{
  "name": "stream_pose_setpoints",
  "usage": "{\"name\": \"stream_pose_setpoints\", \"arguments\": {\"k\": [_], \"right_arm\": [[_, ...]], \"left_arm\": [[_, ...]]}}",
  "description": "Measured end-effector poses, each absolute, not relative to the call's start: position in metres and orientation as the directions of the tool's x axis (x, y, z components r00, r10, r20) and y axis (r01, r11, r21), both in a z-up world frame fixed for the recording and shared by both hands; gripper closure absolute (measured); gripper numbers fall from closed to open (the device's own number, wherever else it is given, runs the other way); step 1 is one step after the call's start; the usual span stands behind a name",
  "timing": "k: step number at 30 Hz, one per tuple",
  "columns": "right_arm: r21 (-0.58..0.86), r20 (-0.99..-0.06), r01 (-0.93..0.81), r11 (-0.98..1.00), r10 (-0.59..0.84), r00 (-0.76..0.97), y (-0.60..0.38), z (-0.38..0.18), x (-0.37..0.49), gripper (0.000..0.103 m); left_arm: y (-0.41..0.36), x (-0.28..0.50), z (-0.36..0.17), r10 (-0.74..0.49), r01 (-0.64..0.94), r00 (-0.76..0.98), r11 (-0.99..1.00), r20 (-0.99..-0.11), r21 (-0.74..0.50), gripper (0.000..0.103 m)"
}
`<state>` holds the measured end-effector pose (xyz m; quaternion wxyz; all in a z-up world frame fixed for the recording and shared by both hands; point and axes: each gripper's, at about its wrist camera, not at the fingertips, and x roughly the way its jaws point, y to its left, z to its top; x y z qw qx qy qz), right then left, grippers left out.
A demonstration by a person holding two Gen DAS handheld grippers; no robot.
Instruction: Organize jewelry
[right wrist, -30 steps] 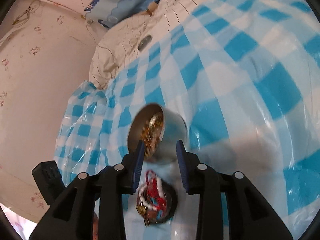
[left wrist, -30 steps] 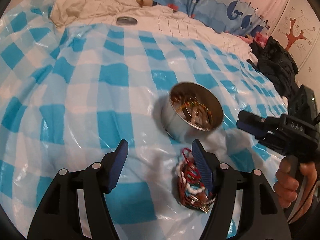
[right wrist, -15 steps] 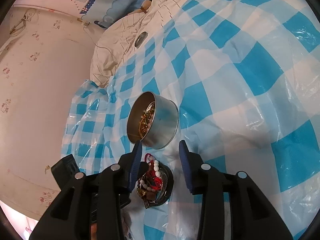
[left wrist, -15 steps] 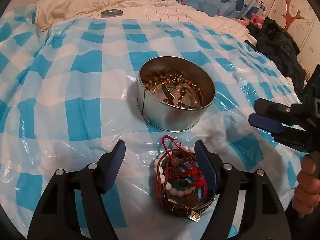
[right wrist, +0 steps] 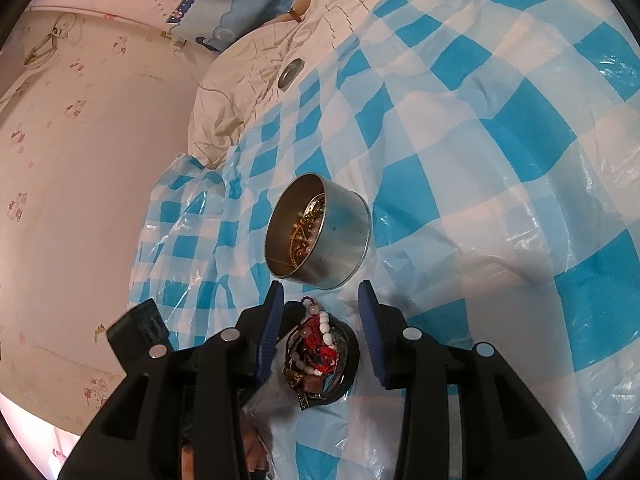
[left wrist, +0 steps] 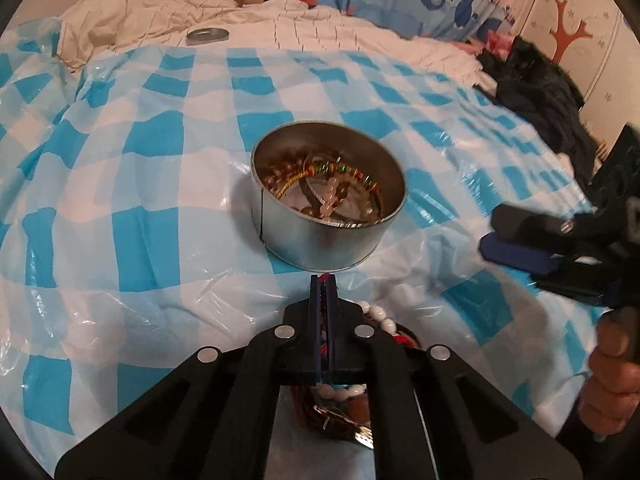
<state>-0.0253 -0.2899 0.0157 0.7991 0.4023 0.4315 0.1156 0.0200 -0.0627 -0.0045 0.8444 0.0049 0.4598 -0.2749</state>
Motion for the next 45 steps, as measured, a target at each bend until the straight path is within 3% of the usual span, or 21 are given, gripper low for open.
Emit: {"name": "stream_pose_setpoints", "arguments": {"k": [7, 16, 25, 42, 45], "right_arm": [[0.708, -0.62, 0.119, 0.696, 0.532, 0.576, -0.275, 0.019, -0.029, 0.064], [0.607, -0.666, -0.031, 0.794, 0.53, 0.525, -0.231, 0.027, -0.037, 0.064], [0.518, -0.722, -0.074, 0.852, 0.482, 0.496, -0.21, 0.021, -0.038, 0.064], [0.101, -0.826, -0.282, 0.954, 0.238, 0.511, -0.157, 0.0, -0.037, 0.065], [0.065, -0.829, -0.294, 0.954, 0.216, 0.516, -0.153, -0.005, -0.036, 0.069]], "left_arm": [[-0.036, 0.017, 0.019, -0.524, 0.44, 0.452, 0.835, -0.722, -0.33, 0.102], [-0.009, 0.011, 0.036, -0.532, 0.41, 0.492, 0.84, -0.689, -0.355, 0.102], [0.014, 0.01, 0.04, -0.509, 0.372, 0.52, 0.858, -0.686, -0.354, 0.102], [0.035, 0.011, 0.04, -0.488, 0.34, 0.54, 0.872, -0.686, -0.352, 0.101], [0.035, 0.011, 0.041, -0.487, 0.341, 0.54, 0.872, -0.686, -0.351, 0.102]]}}
